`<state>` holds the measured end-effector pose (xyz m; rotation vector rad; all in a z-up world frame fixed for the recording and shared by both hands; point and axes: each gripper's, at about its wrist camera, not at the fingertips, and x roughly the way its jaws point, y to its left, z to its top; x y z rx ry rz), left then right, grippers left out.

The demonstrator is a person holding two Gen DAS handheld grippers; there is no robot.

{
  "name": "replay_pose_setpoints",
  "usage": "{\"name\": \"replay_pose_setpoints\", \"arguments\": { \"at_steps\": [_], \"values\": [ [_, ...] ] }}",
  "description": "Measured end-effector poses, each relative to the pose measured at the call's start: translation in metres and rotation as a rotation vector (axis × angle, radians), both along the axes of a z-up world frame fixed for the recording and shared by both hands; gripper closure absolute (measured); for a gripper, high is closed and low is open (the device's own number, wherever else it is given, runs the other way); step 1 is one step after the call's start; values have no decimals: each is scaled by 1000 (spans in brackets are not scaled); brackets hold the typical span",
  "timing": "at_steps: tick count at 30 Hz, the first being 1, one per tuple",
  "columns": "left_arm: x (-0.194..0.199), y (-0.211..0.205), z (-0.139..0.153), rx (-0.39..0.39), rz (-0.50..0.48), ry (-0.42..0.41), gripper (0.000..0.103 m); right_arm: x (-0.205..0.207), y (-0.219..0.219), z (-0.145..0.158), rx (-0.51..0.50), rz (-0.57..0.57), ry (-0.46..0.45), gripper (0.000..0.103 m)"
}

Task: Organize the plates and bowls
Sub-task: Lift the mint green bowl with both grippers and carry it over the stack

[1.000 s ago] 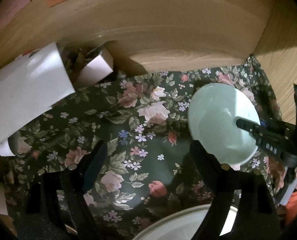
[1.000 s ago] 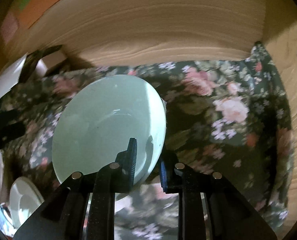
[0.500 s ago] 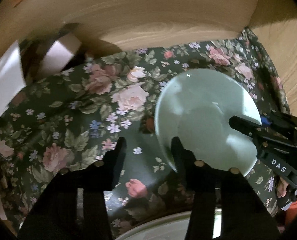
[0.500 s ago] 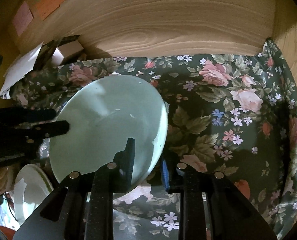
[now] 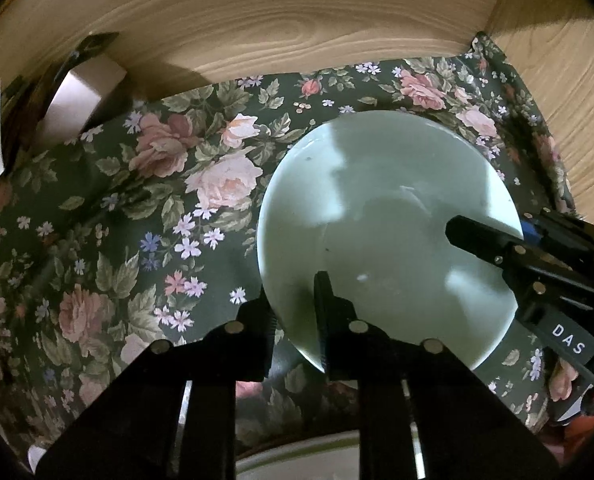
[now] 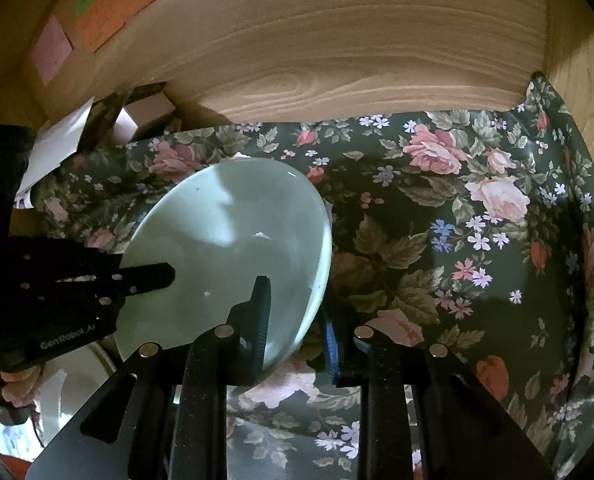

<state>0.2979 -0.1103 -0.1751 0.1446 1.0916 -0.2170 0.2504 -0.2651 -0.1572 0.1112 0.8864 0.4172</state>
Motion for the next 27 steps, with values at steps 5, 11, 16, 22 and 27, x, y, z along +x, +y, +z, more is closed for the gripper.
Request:
{"name": "replay_pose_setpoints", "arguments": {
  "at_steps": [5,11,16,22,27],
  "values": [
    [-10,5,12,-12,5,-36,85,-9,4,11,0,5,-35,82],
    [-30,17,32,-41,14,-94,85,-22,12,35,9,11,-91,82],
    [-50,30,46,-66,21,-146,86,-36,22,51,11,19,-136,82],
    [-74,47,59,-86,38,-187,86,-55,38,63,1,35,-179,82],
    [-92,66,65,-111,56,-213,86,-69,53,67,-7,53,-199,82]
  ]
}}
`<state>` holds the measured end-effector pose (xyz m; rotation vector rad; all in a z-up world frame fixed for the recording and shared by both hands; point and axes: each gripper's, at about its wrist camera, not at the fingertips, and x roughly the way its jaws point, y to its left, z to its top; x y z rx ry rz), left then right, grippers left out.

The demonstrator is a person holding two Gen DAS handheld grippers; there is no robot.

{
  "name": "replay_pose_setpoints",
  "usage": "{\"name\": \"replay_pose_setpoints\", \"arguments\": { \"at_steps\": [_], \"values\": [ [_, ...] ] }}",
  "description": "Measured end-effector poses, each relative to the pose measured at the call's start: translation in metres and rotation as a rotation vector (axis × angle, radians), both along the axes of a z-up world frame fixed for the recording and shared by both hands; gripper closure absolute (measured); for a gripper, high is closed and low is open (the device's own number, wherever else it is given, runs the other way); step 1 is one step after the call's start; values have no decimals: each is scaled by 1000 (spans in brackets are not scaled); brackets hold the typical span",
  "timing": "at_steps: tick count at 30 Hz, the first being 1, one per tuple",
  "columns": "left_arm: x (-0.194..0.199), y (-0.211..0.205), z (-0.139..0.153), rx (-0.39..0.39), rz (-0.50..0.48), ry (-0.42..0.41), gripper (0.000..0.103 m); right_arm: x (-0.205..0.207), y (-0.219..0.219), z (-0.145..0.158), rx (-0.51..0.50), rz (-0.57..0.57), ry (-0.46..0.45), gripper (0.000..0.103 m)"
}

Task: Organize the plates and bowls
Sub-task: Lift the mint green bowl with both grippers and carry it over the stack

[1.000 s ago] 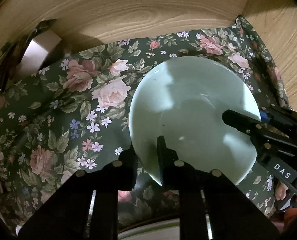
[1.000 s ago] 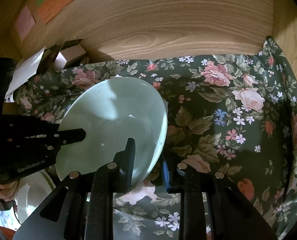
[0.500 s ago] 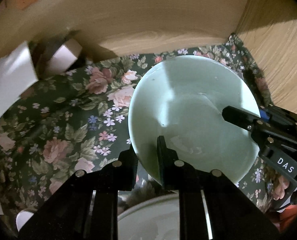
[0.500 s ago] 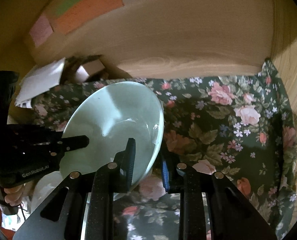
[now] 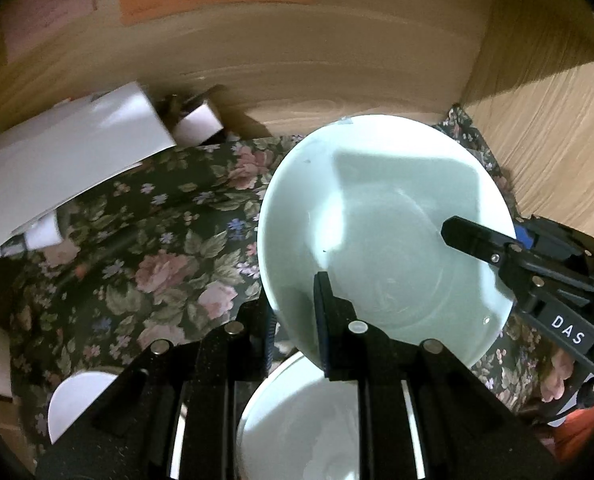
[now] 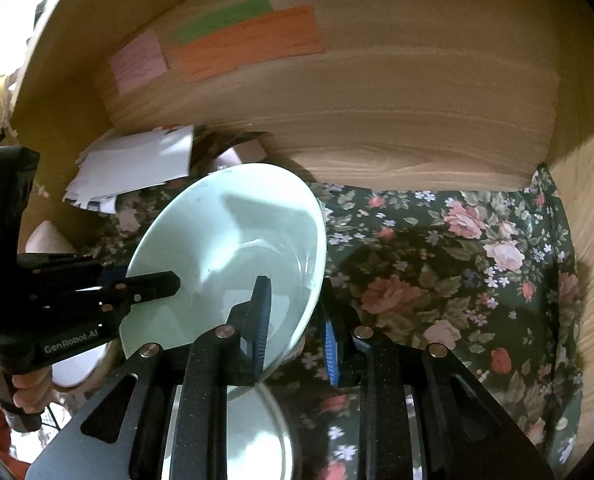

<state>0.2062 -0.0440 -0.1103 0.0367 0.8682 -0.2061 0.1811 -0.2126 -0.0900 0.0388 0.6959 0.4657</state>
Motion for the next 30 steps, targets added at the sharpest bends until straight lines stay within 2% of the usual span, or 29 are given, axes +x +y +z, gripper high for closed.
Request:
{"name": "replay_pose_setpoints", "arguments": {
  "at_steps": [11,30],
  "values": [
    [-41,46,7,-38,60,-49,86,-25,44,4,-18,61,-21,82],
    [-114,126,-6,-59,194,-98,86,-57,122,-6,-35,199,-15,82]
  ]
}}
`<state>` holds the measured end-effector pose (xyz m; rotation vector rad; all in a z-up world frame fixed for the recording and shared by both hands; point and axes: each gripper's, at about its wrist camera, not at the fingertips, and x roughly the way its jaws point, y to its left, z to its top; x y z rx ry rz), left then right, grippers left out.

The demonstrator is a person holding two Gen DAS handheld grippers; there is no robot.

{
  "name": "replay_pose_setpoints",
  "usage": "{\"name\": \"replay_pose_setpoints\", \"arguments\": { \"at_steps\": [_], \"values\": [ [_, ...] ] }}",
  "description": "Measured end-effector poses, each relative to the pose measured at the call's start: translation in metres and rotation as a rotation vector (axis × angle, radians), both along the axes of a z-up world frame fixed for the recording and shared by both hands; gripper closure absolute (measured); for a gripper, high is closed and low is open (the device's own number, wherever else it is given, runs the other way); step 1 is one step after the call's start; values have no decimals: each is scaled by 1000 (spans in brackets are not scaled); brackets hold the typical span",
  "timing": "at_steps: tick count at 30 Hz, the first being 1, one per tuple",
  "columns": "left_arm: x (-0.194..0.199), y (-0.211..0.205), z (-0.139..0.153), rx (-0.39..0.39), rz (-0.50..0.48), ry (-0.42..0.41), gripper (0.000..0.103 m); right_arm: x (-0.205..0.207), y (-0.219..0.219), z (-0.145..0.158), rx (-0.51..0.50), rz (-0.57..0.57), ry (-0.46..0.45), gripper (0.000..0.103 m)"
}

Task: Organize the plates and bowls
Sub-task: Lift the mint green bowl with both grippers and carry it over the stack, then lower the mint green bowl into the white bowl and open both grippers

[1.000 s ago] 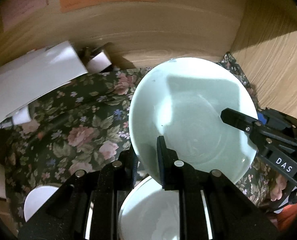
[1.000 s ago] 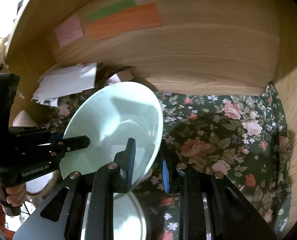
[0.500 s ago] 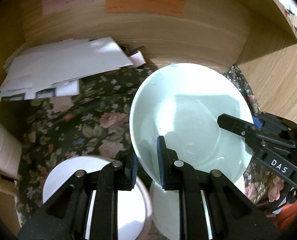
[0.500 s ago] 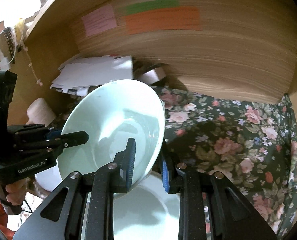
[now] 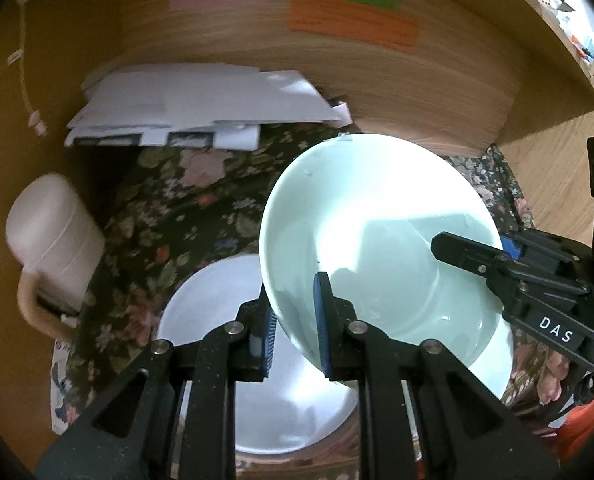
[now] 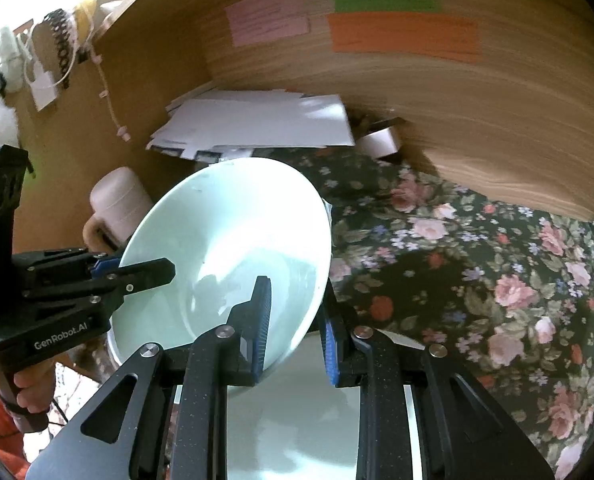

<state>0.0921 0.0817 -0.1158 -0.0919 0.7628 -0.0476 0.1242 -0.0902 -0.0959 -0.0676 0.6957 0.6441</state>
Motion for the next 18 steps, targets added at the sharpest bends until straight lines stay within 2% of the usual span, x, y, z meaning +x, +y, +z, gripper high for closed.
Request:
{"name": "replay_pose_setpoints", "arguments": {
  "at_steps": [18],
  "values": [
    [-33,44,-25,-17,75,34,86,-9,46,-24,-22,102,68,82]
  ]
}}
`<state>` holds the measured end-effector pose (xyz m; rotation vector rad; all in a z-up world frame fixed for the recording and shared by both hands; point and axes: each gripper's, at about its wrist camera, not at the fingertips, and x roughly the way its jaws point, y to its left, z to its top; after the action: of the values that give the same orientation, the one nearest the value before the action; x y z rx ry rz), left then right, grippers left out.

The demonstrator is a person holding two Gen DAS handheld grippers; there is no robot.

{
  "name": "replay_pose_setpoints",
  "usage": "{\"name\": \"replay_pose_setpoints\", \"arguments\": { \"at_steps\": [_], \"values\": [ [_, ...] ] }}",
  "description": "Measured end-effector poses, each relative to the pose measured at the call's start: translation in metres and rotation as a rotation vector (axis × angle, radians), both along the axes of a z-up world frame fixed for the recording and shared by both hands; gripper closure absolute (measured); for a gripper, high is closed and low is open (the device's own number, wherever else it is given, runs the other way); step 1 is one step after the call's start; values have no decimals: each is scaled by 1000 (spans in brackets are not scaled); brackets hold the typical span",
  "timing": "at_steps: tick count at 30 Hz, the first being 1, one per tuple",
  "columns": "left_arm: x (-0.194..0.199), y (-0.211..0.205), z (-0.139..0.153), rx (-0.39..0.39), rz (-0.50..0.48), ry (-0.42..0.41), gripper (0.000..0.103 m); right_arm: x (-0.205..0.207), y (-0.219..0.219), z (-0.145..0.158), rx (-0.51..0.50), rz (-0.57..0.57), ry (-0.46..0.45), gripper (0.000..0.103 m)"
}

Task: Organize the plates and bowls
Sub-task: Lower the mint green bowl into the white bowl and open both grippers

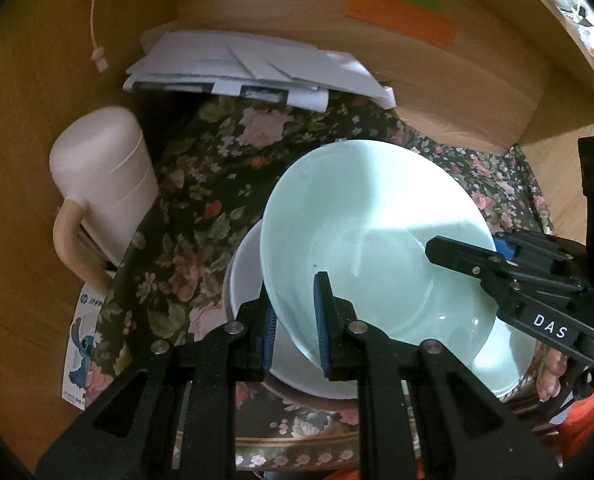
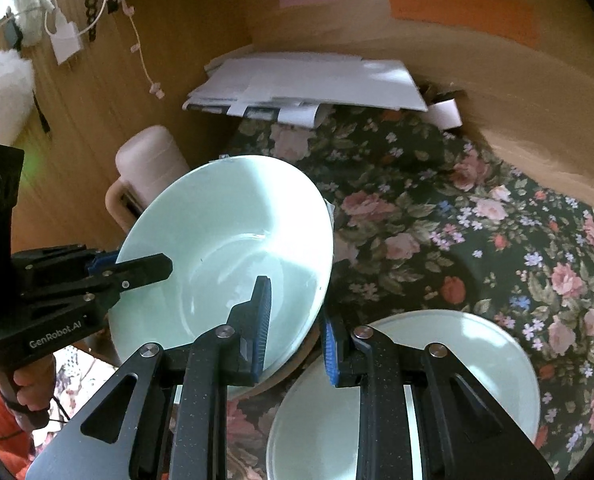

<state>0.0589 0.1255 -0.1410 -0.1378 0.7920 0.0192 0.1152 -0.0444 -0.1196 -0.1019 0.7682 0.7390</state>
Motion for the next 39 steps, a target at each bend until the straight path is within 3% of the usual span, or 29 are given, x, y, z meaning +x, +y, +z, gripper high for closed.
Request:
{"name": "replay_pose_setpoints", "arguments": {
  "at_steps": [12,25,31,39],
  "values": [
    [0,6,-16,10,16,11,86,4,10,-22,-23,20,58,82],
    [6,2,-20,57,15,19,86,0,8,-18,-65,36,3,77],
    [13,-1,-17,89,25,27,85,-2,2,-14,-47,39,-13,66],
    [20,-12,-13,87,23,66,54,3,-10,-12,-11,23,1,47]
  ]
}}
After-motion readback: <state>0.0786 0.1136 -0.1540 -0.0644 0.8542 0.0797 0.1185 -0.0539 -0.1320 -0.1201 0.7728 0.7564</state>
